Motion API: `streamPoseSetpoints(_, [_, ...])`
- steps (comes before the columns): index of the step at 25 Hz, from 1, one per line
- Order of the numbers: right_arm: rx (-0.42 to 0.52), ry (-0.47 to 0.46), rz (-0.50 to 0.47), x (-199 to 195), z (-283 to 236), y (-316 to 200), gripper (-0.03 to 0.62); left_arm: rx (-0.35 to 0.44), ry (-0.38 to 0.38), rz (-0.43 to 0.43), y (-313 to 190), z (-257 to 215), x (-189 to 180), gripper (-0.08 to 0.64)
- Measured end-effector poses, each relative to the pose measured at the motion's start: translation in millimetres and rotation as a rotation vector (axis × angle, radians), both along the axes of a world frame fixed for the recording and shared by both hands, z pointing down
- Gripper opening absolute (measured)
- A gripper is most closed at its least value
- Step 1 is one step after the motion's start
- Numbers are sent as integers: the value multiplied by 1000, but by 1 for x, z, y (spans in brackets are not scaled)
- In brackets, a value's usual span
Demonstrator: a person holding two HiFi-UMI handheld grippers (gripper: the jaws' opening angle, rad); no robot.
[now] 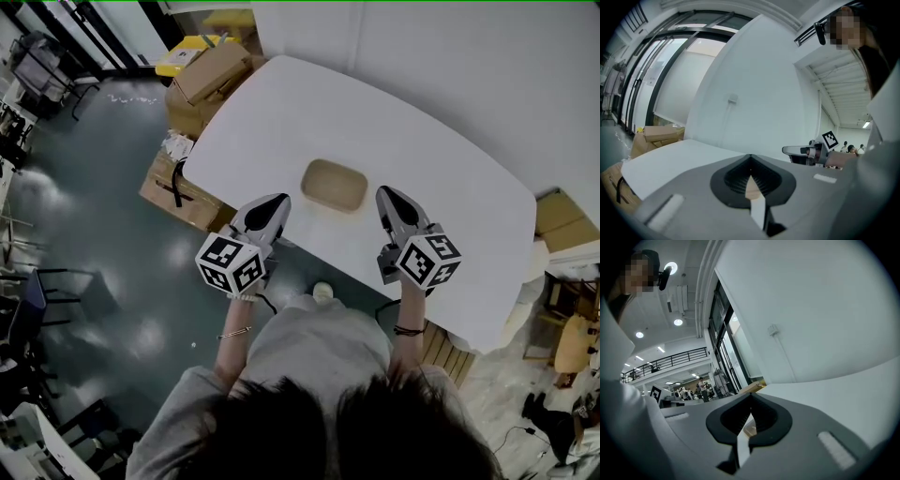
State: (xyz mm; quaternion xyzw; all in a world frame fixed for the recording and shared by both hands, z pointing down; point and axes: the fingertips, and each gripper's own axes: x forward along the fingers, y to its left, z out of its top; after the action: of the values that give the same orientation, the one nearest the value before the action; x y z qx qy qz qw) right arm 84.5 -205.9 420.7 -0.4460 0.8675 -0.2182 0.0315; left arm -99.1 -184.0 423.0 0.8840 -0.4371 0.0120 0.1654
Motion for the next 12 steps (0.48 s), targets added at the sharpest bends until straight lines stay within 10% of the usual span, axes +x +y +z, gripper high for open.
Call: streamPoseSetpoints(12, [-106, 28, 107, 0, 32, -18, 12, -103, -11, 163, -37, 33, 14, -6])
